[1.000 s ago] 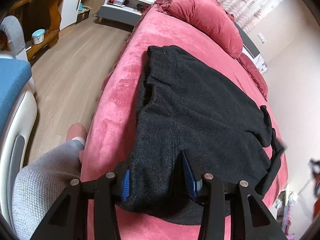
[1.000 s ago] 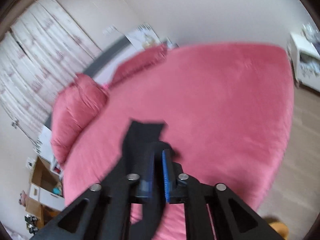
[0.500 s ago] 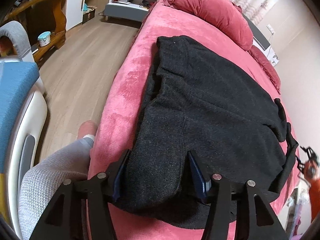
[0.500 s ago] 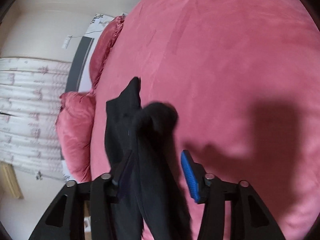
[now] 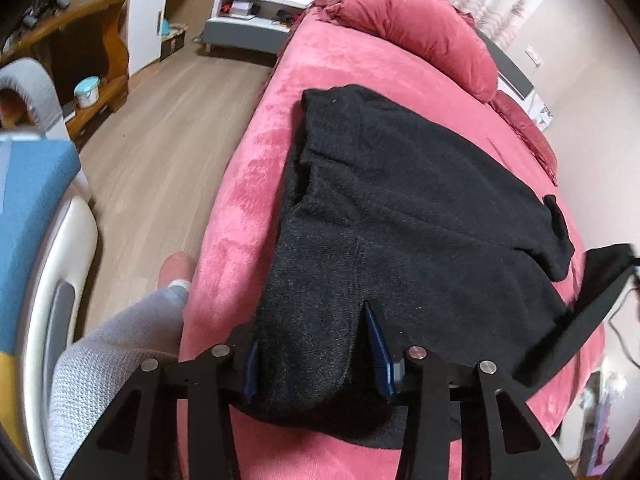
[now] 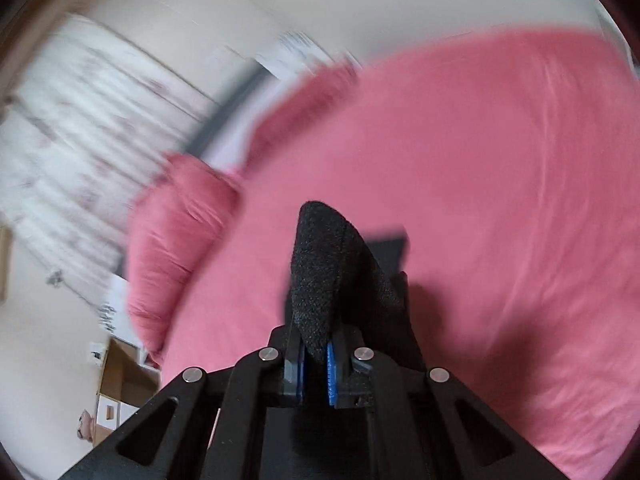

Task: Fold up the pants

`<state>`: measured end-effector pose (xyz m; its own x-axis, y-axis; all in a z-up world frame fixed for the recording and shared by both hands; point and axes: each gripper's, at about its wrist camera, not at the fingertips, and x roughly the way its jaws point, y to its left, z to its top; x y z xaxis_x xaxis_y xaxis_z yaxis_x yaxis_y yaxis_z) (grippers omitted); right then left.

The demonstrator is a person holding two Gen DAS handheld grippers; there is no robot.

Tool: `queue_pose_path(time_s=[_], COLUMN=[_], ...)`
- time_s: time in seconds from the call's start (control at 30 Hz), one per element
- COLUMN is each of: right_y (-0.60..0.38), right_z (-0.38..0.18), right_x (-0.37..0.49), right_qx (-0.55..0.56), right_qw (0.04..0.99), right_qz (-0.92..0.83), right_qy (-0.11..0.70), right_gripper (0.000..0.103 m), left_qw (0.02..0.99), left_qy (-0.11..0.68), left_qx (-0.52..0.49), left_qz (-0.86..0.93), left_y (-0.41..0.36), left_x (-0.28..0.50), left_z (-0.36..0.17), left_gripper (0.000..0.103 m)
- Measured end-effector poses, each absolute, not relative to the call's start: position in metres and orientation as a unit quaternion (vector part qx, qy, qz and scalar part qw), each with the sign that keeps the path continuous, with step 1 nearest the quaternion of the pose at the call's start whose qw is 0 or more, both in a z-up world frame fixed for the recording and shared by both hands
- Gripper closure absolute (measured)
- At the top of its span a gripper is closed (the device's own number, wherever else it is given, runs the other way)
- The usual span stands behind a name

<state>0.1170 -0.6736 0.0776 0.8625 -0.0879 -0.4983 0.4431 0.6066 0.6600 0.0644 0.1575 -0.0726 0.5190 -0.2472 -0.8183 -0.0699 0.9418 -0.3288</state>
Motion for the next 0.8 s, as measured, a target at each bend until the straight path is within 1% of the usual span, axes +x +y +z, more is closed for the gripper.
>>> queue_pose_path(time_s=[0.07, 0.13, 0.33, 0.4, 0.43, 0.5, 0.53, 0.57, 0.63, 0.7, 0.77, 0.8], right_y=[-0.682, -0.701, -0.748, -0.753, -0.753, -0.75, -0.748, -0.746, -0.742, -0.732, -0.712, -0.7], right_z=[0.088, 0.068, -0.077, -0.127, -0.133, -0.124, -0.113, -0.102, -0.075, -0.052, -0.032, -0.028], right_x=[0.081, 0.043, -0.078, -0.1, -0.106, -0.107, -0.102, -0.099, -0.103, -0.11, -0.102, -0.097], right_qx=[0.393, 0.405, 0.502, 0.545, 0.555, 0.541, 0.506, 0.467, 0.387, 0.356, 0.342, 0.338], right_qw=[0.883, 0.868, 0.749, 0.701, 0.701, 0.708, 0.71, 0.708, 0.694, 0.695, 0.743, 0.762], right_qz=[-0.173, -0.209, -0.325, -0.326, -0.32, -0.329, -0.355, -0.389, -0.478, -0.519, -0.483, -0.459], right_qy=[0.192, 0.198, 0.284, 0.326, 0.313, 0.311, 0.337, 0.36, 0.375, 0.347, 0.313, 0.309], right_gripper=[0.096, 0.096, 0.096, 0.092, 0.092, 0.081, 0.066, 0.059, 0.059, 0.057, 0.057, 0.057], left_qw=[0.858, 0.856, 0.859, 0.857, 0.855, 0.853, 0.852, 0.851, 0.853, 0.86, 0.873, 0.878], left_qy=[0.484, 0.486, 0.485, 0.489, 0.49, 0.49, 0.491, 0.49, 0.482, 0.467, 0.451, 0.444], left_qx=[-0.163, -0.168, -0.152, -0.154, -0.16, -0.169, -0.173, -0.177, -0.188, -0.194, -0.178, -0.171], left_qz=[-0.051, -0.049, -0.057, -0.056, -0.056, -0.058, -0.059, -0.061, -0.067, -0.072, -0.059, -0.059], left_y=[0.158, 0.159, 0.155, 0.156, 0.157, 0.16, 0.161, 0.162, 0.167, 0.174, 0.18, 0.182], left_x=[0.061, 0.06, 0.058, 0.06, 0.06, 0.06, 0.06, 0.059, 0.054, 0.046, 0.04, 0.039], left_z=[-0.074, -0.078, -0.079, -0.081, -0.082, -0.081, -0.08, -0.078, -0.073, -0.064, -0.055, -0.051], left_gripper=[0.058, 0.058, 0.057, 0.056, 0.054, 0.053, 0.051, 0.051, 0.05, 0.051, 0.051, 0.051])
